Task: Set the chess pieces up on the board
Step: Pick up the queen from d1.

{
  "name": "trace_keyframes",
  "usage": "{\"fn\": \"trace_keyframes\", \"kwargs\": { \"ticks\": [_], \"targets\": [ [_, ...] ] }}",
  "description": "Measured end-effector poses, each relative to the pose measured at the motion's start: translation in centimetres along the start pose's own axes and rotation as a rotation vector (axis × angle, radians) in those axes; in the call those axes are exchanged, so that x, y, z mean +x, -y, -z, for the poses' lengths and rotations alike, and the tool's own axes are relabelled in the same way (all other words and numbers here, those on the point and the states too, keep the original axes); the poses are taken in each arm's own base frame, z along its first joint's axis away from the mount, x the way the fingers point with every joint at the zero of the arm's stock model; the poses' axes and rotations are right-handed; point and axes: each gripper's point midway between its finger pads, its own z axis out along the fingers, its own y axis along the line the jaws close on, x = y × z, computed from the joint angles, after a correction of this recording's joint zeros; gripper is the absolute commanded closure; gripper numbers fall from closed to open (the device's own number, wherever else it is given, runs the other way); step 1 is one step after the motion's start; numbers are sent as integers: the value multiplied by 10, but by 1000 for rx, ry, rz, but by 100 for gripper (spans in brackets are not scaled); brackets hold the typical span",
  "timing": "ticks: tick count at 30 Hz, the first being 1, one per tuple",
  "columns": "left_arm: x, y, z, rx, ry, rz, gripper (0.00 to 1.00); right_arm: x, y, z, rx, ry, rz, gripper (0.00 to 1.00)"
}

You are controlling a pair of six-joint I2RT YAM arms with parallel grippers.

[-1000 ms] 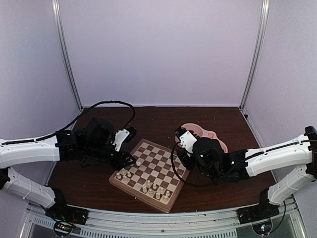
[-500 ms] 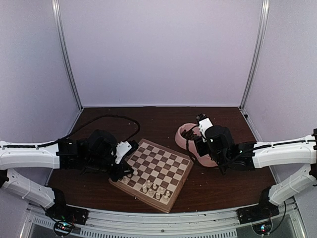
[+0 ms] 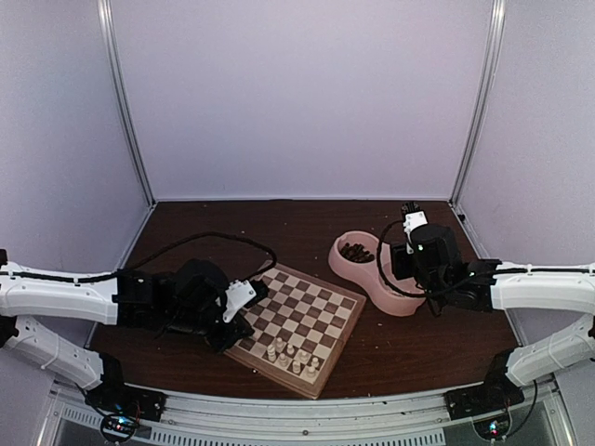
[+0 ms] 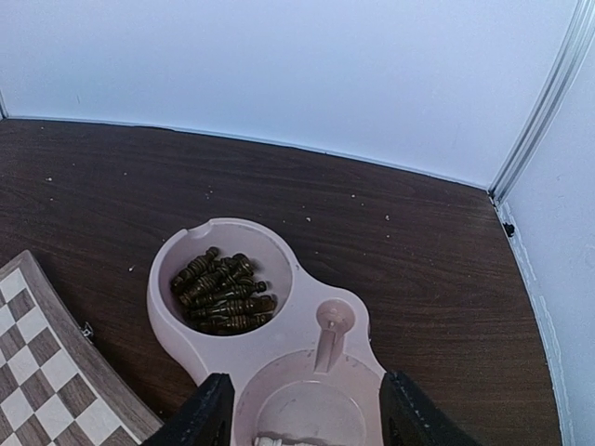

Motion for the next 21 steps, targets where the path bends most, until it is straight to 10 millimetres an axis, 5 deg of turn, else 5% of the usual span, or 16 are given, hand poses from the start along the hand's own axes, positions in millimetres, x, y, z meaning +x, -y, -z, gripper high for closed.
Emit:
{"fn": "trace_keyframes", "kwargs": {
  "ticks": [21],
  "targets": [
    [21, 11, -23, 39, -135, -26, 99, 14, -3, -8, -7, -45, 23, 44]
  ]
}}
